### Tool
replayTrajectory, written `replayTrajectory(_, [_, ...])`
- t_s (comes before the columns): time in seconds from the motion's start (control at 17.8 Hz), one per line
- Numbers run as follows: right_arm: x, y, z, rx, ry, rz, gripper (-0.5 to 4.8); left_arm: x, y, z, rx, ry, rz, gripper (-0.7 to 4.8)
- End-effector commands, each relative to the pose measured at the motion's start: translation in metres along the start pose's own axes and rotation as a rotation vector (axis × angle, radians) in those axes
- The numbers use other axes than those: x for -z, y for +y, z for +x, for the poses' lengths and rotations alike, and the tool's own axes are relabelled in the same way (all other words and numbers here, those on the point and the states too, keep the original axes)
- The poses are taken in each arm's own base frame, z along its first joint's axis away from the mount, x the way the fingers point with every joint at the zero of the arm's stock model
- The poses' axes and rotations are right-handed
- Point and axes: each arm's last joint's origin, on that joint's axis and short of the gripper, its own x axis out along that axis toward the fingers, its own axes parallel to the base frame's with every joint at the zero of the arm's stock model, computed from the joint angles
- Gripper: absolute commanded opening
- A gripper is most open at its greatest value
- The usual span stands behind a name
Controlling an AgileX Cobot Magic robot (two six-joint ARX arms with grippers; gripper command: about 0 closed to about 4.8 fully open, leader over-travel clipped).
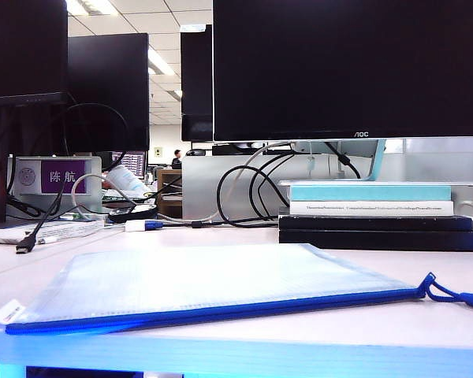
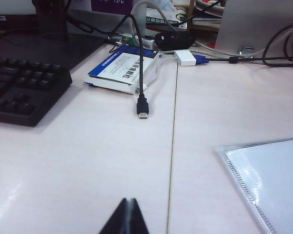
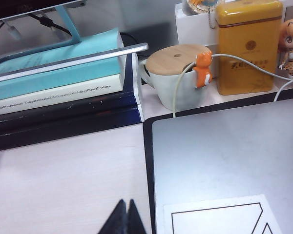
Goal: Pick up the transparent plastic file bag with a blue zipper and open its zipper.
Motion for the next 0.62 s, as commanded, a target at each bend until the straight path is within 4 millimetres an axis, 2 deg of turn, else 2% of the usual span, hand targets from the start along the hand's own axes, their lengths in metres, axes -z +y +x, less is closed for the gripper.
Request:
replayTrajectory(0.06, [0.001, 0.0, 0.001, -0.003, -0.012, 0.004, -0.01, -0.002, 0.0, -0.001, -0.002, -0.02, -0.008, -0.04])
replayTrajectory(0.34, [-0.004, 0.002, 0.0, -0.03, -0.03, 0.003, -0.01, -0.012, -0.002, -0.003, 0.047, -0.074, -0.204, -0.04])
replayTrajectory(0.62, [-0.022, 0.004, -0.006, -0.004, -0.088, 0.006, -0.02, -0.029, -0.004, -0.012, 0.105, -0.096, -0.251, -0.04])
